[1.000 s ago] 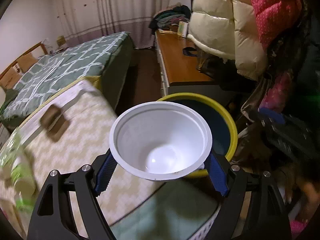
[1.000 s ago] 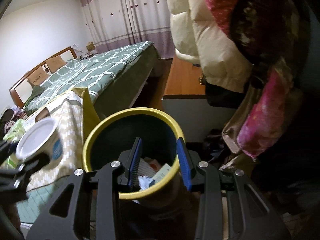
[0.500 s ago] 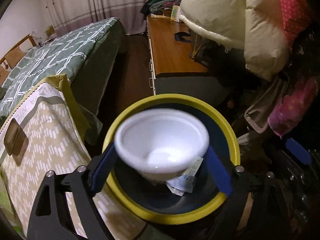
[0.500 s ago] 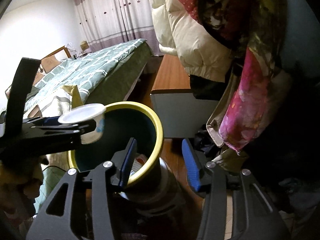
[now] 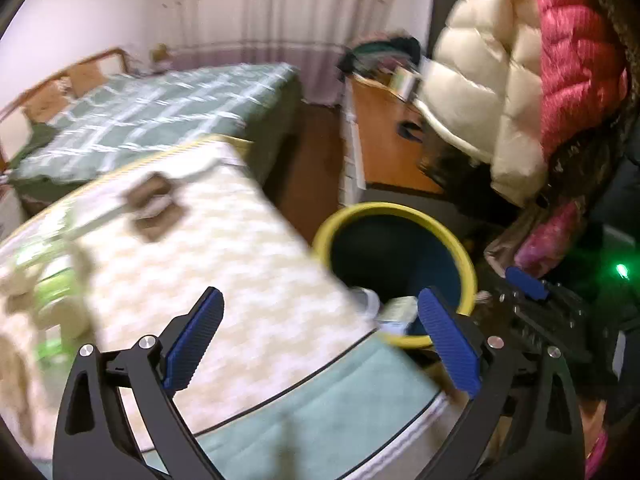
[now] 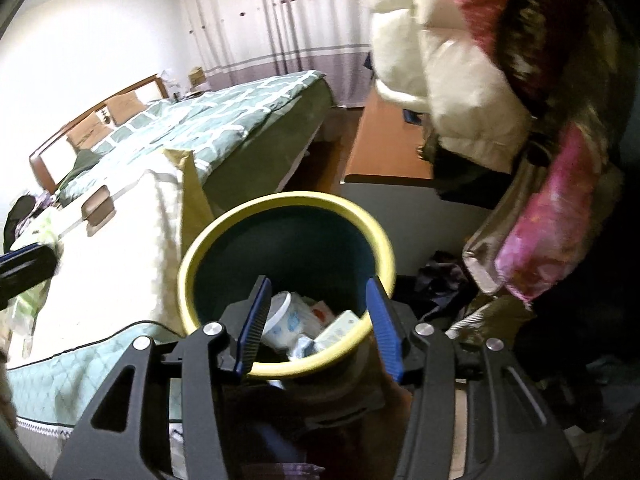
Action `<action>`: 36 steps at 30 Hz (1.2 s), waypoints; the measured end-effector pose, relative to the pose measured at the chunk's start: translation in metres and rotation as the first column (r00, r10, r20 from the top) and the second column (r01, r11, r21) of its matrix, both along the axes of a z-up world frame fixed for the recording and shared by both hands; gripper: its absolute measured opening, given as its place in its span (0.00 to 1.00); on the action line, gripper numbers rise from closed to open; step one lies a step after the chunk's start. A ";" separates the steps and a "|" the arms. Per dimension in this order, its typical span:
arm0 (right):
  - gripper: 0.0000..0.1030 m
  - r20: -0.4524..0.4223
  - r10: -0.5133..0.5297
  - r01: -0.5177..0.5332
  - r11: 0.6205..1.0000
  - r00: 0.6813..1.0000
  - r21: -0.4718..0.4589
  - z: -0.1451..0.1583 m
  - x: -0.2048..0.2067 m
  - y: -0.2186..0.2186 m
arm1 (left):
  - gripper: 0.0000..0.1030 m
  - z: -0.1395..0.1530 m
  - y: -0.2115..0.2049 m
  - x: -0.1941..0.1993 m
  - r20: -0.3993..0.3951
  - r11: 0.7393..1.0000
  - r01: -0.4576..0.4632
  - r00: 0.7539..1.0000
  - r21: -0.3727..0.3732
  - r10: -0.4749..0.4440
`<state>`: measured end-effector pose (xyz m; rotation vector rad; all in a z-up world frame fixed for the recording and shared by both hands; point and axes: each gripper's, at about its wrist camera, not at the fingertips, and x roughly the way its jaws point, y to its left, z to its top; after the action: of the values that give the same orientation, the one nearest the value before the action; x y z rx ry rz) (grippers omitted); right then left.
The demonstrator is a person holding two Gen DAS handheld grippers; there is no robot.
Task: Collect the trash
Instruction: 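Move the right gripper to the green plastic bag and grasp it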
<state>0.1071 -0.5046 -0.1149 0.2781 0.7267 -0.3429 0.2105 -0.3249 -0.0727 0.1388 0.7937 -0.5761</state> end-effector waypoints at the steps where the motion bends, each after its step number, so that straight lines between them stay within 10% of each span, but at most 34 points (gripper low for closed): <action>1: 0.46 -0.001 0.018 -0.018 1.000 1.000 0.002 0.001 0.005 0.007 | 0.95 0.004 0.019 -0.006 0.024 0.999 -0.033 0.999 0.005 0.033; 14: 0.47 0.026 0.342 -0.343 0.939 0.939 0.015 0.025 0.083 0.139 | 0.95 0.027 0.221 -0.033 0.137 0.905 -0.426 0.896 -0.006 0.423; 36: 0.56 0.008 0.706 -0.698 0.702 0.708 -0.142 0.059 0.187 0.380 | 0.95 0.017 0.318 -0.042 0.137 0.859 -0.508 0.848 -0.060 0.511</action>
<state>0.2943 -0.1243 -0.0561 -0.1298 0.6934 0.3595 0.1681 -0.0071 -0.0554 -0.0529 0.6421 -0.0644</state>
